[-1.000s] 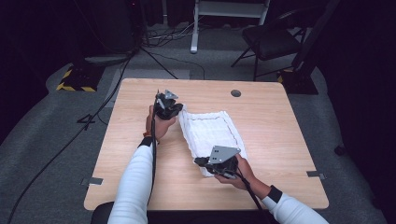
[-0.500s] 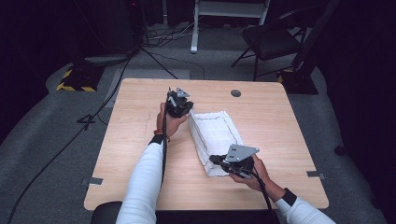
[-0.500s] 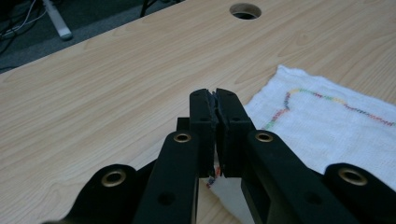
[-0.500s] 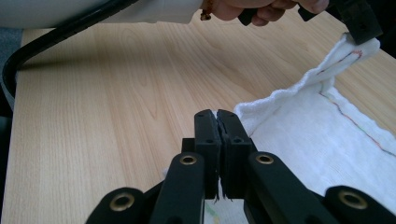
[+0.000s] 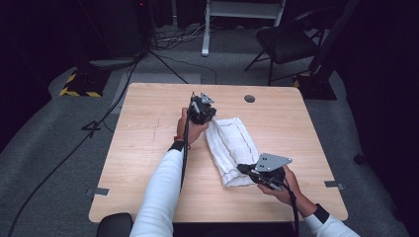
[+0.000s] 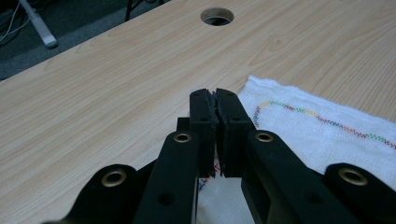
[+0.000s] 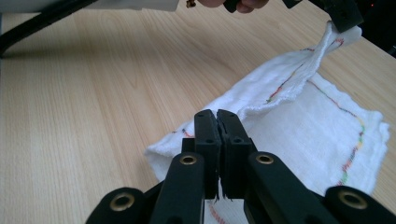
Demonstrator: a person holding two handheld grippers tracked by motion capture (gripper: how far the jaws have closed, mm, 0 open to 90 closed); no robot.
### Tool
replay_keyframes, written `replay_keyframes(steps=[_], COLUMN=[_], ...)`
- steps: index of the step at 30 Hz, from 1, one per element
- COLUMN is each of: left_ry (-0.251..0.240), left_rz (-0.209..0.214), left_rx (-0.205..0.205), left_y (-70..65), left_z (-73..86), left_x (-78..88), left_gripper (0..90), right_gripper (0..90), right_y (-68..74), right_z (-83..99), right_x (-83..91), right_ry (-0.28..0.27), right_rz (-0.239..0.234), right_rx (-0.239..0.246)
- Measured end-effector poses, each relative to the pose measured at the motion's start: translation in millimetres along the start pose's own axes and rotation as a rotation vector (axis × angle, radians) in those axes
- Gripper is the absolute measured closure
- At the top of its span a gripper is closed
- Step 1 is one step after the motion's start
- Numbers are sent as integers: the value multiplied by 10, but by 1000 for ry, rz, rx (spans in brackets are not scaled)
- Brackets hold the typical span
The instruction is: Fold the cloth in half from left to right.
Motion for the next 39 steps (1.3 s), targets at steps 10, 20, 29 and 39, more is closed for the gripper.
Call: replay_keyframes(steps=[10,20,29,39], left_ry=[-1,14,9,37], left_rz=[31,38,52,58], left_rx=[-26,-48,-70,-87], left_y=[-220,-351,-502,-681], left_z=[-90,-130,-218,-263], left_x=[-120,-257,-417,-668], left_gripper=[861,861,861,859], right_gripper=[881,881,882,881], right_y=[-49,-108,-144,-188], right_z=[164,293,440,554], right_x=[120,256,333,337], right_ry=[26,39,64,111], right_rz=[22,52,65,70], right_rx=[-21,-44,-69,-89])
Point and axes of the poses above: each handheld gripper's, and its own axes: x roughly backward along the jaws, z roughly out of its underside, y roughly to its left, the point moved 6 cm from there along -x, roughly forward along the jaws, and after that the axes turned 3 degrees about -z, right-handed, at the moved point
